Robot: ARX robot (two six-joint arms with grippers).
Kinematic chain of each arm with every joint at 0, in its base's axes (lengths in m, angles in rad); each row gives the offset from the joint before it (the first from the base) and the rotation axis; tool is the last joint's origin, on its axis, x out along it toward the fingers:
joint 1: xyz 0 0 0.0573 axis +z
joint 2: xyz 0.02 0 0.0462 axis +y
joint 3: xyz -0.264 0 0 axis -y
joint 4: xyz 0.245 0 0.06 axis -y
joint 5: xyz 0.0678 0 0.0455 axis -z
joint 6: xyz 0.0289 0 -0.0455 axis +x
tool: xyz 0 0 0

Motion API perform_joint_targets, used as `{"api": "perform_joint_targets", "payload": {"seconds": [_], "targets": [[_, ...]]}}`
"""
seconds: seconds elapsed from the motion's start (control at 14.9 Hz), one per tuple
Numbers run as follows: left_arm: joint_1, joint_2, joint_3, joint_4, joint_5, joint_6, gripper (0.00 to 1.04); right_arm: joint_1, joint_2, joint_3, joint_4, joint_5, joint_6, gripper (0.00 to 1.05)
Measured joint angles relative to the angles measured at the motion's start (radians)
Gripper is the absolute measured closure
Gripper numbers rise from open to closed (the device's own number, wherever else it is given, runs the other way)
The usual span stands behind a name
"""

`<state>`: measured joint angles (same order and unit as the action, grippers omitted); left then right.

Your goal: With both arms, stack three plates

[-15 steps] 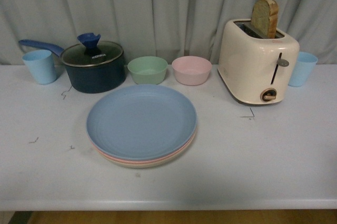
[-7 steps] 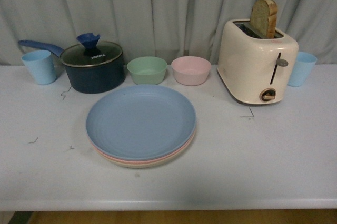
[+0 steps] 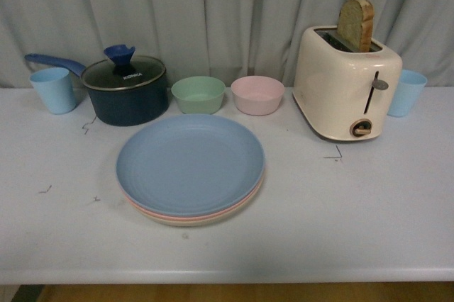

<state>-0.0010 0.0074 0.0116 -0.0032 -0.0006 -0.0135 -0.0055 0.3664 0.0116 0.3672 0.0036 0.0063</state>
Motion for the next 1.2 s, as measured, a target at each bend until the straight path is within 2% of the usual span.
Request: {"api": "perform_joint_targets", "payload": {"seconds": [0.33,0.4,0.47,0.6,0.74,0.8,1.0,1.2], "targets": [[0.000,0.000,0.000,0.000,0.000,0.000,0.07,0.000,-0.100,0.000,-0.098,0.000,0.000,1.03],[0.000,0.000,0.000,0.000,0.000,0.000,0.07,0.000,-0.177,0.000,-0.176,0.000,0.000,1.03],[0.000,0.000,0.000,0.000,0.000,0.000,0.07,0.000,-0.193,0.000,-0.192,0.000,0.000,1.03],[0.000,0.000,0.000,0.000,-0.001,0.000,0.07,0.000,-0.353,0.000,-0.372,-0.003,0.000,1.03],[0.000,0.000,0.000,0.000,0.000,0.000,0.07,0.000,-0.362,0.000,-0.379,-0.003,0.000,1.03],[0.000,0.000,0.000,0.000,0.000,0.000,0.07,0.000,-0.363,0.000,-0.368,-0.003,0.000,0.99],[0.000,0.000,0.000,0.000,0.000,0.000,0.07,0.000,-0.362,0.000,-0.371,-0.003,0.000,0.67],[0.000,0.000,0.000,0.000,0.000,0.000,0.07,0.000,-0.362,0.000,-0.371,-0.003,-0.001,0.58]]}}
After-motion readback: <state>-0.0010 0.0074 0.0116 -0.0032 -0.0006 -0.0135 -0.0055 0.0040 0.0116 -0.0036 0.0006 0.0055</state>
